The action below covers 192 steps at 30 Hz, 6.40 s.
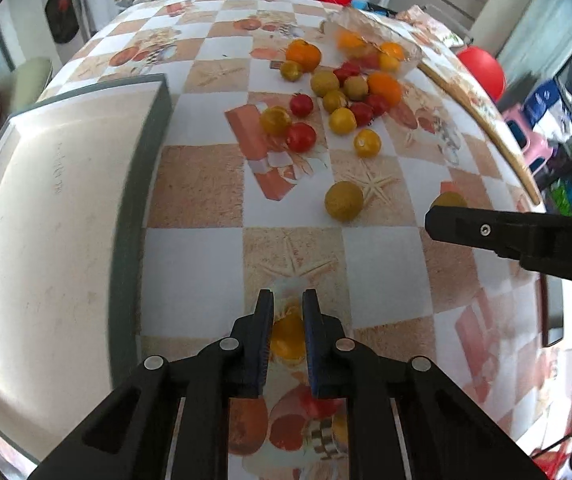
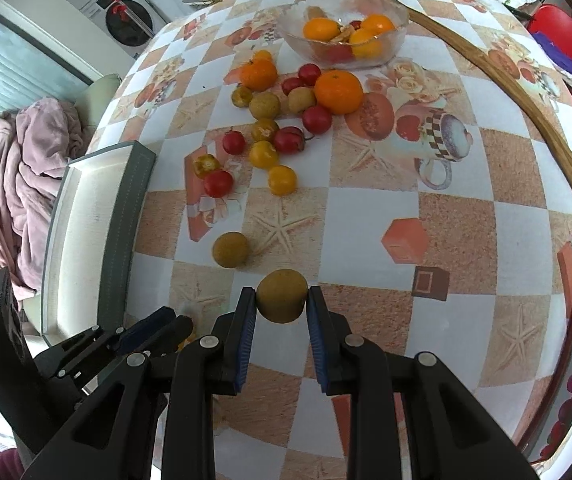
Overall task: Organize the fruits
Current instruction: 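Carry both held fruits over the white tray with both tools, then open both tools to drop the fruits into the white tray, then move both open tools back toward the fruit pile, then grasp a yellow cherry tomato with the right tool while the left grasps a yellow plum, then carry both fruits over the white tray and open both tools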
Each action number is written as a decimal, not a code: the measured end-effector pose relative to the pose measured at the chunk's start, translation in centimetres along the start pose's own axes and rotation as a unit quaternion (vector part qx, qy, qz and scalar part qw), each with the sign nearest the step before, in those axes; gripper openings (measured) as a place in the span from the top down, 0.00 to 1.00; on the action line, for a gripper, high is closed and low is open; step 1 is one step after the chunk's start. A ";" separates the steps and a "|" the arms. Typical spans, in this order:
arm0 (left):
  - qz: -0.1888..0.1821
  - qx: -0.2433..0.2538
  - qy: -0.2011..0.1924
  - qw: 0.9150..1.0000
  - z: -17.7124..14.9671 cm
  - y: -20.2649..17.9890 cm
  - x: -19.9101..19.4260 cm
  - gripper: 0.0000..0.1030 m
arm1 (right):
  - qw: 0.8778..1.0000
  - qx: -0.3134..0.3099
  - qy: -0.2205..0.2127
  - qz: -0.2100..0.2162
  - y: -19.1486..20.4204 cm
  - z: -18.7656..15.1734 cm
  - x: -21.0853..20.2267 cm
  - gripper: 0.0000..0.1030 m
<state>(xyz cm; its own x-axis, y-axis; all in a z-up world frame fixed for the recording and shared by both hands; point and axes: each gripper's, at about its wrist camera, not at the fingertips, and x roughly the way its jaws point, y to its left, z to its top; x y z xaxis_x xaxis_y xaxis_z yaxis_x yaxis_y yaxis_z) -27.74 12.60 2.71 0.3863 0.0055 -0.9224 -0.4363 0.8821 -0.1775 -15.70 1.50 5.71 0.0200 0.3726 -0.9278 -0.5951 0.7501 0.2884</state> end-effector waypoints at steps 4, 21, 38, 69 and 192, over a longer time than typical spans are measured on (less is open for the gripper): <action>-0.005 -0.013 -0.012 1.000 0.1 1.0 -1.5 0.84 | 1.000 -0.008 -0.003 0.001 1.3 0.2 -0.2 0.73; 0.062 -0.084 -0.062 0.993 0.2 11.3 -7.4 0.84 | 0.995 -0.097 0.002 0.039 12.5 2.2 1.6 0.73; 0.139 -0.111 -0.030 0.983 -1.1 19.4 -4.9 0.85 | 0.978 -0.198 0.048 0.033 22.3 2.7 8.3 0.73; 0.184 -0.049 -0.032 0.981 -1.1 15.7 -5.7 0.32 | 0.978 -0.206 0.029 0.022 20.9 2.8 6.6 0.19; 0.104 0.110 -0.002 0.988 5.5 18.8 -2.0 0.13 | 0.999 0.027 -0.019 0.043 20.0 5.5 8.2 0.25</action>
<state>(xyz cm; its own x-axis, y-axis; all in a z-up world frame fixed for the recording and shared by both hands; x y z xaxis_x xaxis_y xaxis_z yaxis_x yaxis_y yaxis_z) -32.25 31.75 3.06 0.3089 0.1994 -0.9299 -0.3204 0.9424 0.0956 -23.03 22.54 5.15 0.0024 0.4563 -0.8898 -0.5520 0.7426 0.3793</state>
